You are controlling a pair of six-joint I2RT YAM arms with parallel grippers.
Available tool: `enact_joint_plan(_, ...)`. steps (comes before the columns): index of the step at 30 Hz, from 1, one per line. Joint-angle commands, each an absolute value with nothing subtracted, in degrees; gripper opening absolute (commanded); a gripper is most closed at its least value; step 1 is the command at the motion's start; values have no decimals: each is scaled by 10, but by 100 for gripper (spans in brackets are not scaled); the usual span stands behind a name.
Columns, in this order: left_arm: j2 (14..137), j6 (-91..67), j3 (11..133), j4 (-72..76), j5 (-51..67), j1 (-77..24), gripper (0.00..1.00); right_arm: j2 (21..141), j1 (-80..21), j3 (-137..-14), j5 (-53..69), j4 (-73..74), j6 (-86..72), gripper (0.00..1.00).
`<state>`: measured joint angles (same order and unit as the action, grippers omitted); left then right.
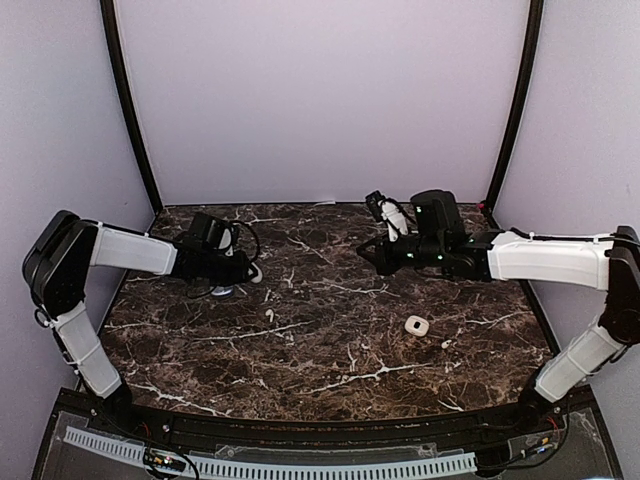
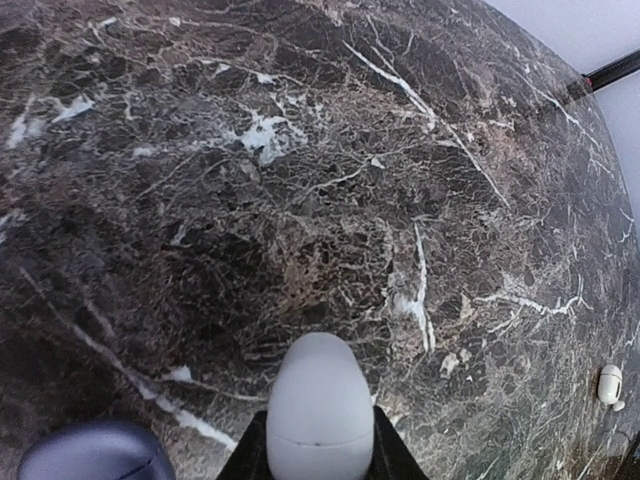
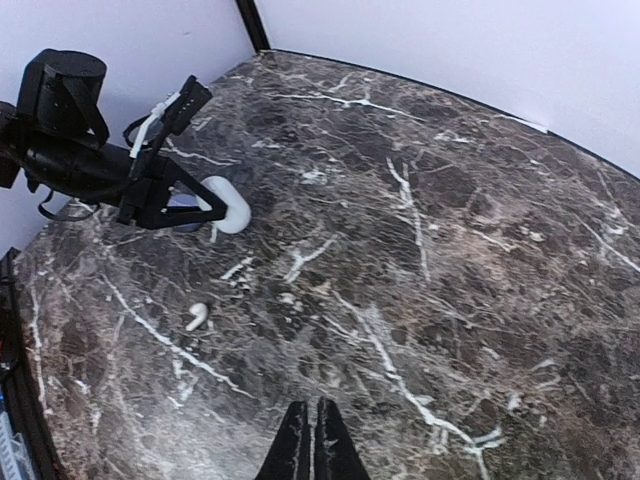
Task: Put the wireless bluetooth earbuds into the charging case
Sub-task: Place the charging case with the earbuds at the center of the board.
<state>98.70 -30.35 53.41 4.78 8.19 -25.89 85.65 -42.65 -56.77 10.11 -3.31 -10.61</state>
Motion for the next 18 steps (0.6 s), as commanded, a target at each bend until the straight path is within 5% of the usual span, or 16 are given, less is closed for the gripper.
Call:
enact_joint_plan(1, 1023, -275, 582, 1, 144, -252, 4, 832, -404, -544, 52, 23, -111, 8)
enact_joint_plan(5, 1059, -274, 606, -5, 169, -240, 9, 800, -397, -504, 22, 62, -110, 16)
enact_joint_plan(9, 1063, -256, 609, 1, 185, -237, 47, 791, -382, -484, -15, 127, -135, 39)
enact_joint_plan(12, 1035, -254, 584, 4, 152, -236, 62, 797, -371, -490, -35, 199, -153, 48)
enact_joint_plan(18, 967, -226, 552, -25, 93, -237, 74, 787, -371, -485, -68, 259, -179, 73)
